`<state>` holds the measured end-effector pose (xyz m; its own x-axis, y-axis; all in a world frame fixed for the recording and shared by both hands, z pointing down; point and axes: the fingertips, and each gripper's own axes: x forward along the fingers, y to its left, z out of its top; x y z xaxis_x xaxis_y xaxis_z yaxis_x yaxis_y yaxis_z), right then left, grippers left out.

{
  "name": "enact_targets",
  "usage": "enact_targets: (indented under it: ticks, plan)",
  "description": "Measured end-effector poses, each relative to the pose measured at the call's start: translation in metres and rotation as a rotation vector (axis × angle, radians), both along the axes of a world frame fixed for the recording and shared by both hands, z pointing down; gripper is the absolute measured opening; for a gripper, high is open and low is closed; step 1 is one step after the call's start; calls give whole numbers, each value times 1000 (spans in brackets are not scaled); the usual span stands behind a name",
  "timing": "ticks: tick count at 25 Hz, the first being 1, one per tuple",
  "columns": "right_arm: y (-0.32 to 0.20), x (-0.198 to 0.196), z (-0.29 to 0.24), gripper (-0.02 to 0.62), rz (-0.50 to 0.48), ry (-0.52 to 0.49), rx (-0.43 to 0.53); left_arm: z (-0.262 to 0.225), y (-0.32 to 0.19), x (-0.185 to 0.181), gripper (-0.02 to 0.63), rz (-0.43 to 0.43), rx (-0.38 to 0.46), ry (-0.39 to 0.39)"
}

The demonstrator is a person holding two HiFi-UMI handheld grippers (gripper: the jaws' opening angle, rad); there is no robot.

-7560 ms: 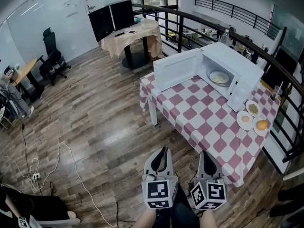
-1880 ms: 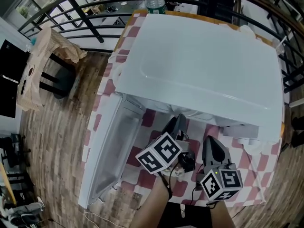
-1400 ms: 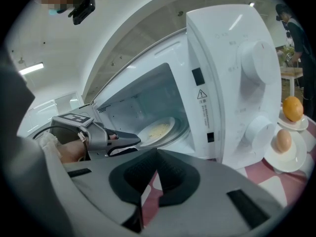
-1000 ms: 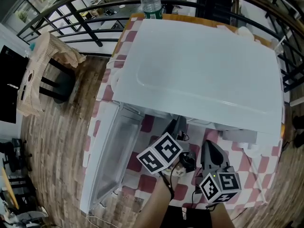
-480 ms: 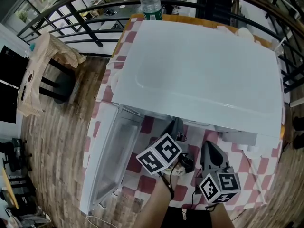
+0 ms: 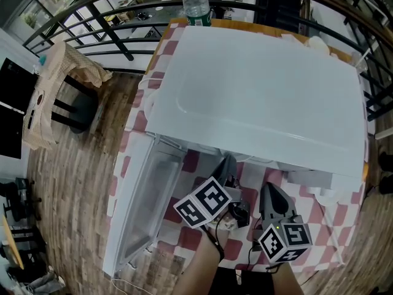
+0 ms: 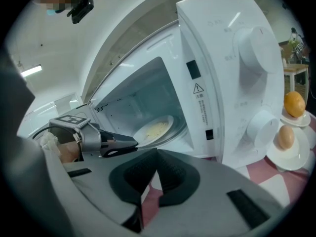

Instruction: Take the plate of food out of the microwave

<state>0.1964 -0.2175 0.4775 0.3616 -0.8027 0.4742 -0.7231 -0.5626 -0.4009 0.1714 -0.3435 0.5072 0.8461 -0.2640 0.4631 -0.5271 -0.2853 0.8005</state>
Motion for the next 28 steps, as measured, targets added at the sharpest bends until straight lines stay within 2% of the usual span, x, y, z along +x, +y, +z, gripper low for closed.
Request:
enact_targets:
  ticks: [7,13,18,24,28]
  plan:
    - [-8,-4,7,6,-30,-69,17,-5,4,-11,61,18,13,30]
    - [-16,-5,13,6,-36,-229,88,-9,6,-17,52,30,18,48]
    - [-22,-7,20,14,-37,-317,114,-11,9,-23,54,33,13,61]
    - [-27,3,11,18,1,-289,163,-11,11,-34,57,12,-9,83]
    - [-29,5,13,32,33,-363,217,-10,12,-39,57,11,-8,87]
